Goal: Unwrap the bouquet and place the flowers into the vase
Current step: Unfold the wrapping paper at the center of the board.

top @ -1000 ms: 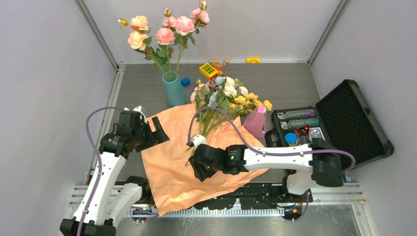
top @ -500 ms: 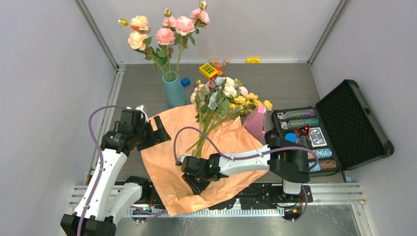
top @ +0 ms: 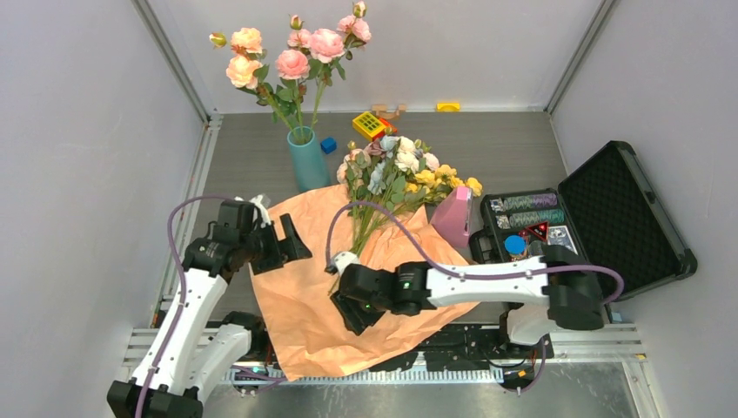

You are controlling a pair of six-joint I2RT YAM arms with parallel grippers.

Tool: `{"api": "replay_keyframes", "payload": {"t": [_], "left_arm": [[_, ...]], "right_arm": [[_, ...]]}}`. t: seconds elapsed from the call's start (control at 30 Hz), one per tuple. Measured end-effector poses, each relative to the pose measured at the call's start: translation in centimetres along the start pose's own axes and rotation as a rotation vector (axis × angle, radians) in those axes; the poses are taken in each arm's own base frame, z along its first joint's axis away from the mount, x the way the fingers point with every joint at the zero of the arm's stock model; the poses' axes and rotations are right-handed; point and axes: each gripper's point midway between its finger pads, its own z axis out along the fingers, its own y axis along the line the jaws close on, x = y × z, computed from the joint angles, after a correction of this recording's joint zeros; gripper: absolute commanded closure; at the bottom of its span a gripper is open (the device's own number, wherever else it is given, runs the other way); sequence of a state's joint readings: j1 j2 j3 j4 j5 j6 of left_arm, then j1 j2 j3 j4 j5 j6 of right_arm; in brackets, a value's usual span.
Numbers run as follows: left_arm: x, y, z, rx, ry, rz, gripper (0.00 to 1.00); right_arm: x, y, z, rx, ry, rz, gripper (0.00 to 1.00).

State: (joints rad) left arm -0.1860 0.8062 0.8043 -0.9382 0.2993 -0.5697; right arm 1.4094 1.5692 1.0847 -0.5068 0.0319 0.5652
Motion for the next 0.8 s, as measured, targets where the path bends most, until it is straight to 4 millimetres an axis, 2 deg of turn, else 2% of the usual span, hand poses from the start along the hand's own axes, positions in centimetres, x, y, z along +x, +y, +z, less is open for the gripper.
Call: {"api": "replay_keyframes", "payload": {"t": [0.1, 0.17, 0.3, 0.33, 0.4, 0.53, 0.8], "left_arm": [[1.4, -0.2, 0.7, 0.014, 0.04, 0.003, 0.14], [2.6, -0.4, 1.5, 0.02, 0.08, 0.015, 0.14], [4.5, -1.2, 3.4, 0.028, 0.143, 0.046, 0.14], [5.0, -1.3, 4.0, 0.025, 0.154, 0.049, 0.14], [5.8, -1.1, 4.9, 0.013, 0.166, 0.05, 0.13], [6.6, 0.6, 6.3, -0.043, 0.139, 0.015, 0.11], [8.8, 4.7, 7.9, -0.115, 0.074, -0.079, 0.09]], "right_arm": [[-0.8, -1.5, -1.9, 0.024, -0.074, 0.066, 0.44], [-0.4, -3.5, -2.1, 0.072, -0.089, 0.12, 0.44], [2.4, -8.7, -1.0, 0.201, -0.049, 0.23, 0.43], [3.9, -10.5, -0.8, 0.244, -0.027, 0.267, 0.43], [4.6, -12.6, -0.8, 0.29, -0.023, 0.324, 0.43], [5.8, -16.2, -1.7, 0.368, -0.057, 0.452, 0.41], [7.2, -19.2, -3.6, 0.44, -0.177, 0.656, 0.3]]}}
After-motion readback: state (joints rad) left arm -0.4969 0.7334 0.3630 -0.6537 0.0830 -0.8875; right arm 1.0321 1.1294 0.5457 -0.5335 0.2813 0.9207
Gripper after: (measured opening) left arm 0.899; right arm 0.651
